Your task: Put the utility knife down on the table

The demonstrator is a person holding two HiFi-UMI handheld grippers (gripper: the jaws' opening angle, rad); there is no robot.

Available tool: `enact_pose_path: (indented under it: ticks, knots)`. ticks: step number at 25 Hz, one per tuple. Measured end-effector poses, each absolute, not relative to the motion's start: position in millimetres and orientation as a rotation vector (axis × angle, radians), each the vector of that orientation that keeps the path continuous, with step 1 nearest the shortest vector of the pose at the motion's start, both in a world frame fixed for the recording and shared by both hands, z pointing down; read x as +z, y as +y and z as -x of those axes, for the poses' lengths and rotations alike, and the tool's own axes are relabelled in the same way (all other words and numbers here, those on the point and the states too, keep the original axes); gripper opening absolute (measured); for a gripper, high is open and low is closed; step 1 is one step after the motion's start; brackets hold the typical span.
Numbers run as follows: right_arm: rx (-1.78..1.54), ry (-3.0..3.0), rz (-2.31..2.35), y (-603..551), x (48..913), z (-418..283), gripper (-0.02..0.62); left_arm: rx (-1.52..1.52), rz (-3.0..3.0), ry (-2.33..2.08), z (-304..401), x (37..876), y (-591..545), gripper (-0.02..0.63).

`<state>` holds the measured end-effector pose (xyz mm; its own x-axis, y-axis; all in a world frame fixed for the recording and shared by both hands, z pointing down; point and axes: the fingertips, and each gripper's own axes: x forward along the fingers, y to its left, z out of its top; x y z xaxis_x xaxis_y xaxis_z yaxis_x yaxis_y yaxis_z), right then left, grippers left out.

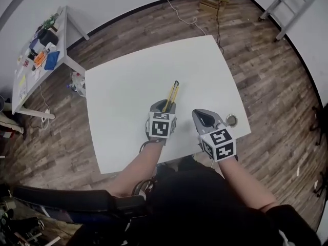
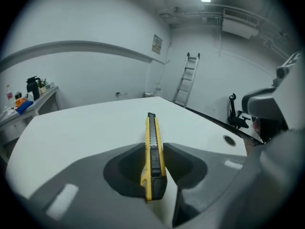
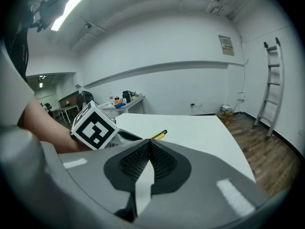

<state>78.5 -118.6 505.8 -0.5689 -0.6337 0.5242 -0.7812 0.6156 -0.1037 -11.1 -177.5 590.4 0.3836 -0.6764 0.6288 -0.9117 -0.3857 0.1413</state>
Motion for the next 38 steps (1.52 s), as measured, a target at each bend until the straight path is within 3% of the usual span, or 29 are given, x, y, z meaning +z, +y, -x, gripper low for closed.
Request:
enact_pose_path:
  ticks: [8, 25, 27, 29, 30, 32, 33, 38]
  knots:
    - [0.512, -2.376, -1.131, -125, 524, -108, 0.026, 0.809, -2.166, -1.331, -18, 630, -191, 0.124]
    - [0.572, -2.398, -1.138, -133, 530, -120, 0.026, 0.807, -2.155, -1.306, -29, 634, -195, 0.133]
    - [0.576, -2.403, -1.146, -134, 530, -120, 0.026, 0.778, -2.163, -1.313, -29, 627, -194, 0.203]
    - [0.582, -2.405, -1.156, -136, 528, -119, 0.026, 0.734, -2.167, -1.324, -25, 616, -191, 0.215]
    - [0.585, -2.408, -1.162, -138, 527, -117, 0.026, 0.703, -2.175, -1.328, -23, 606, -188, 0.206]
    - [0.581, -2.418, -1.167, -141, 522, -110, 0.026, 0.627, -2.207, -1.347, -15, 578, -181, 0.050]
    - [0.575, -2.427, -1.164, -143, 519, -104, 0.026, 0.584, -2.227, -1.361, -10, 561, -176, 0.002]
    - [0.493, -2.514, -1.097, -141, 486, -60, 0.026, 0.379, -2.298, -1.508, 42, 467, -131, 0.002]
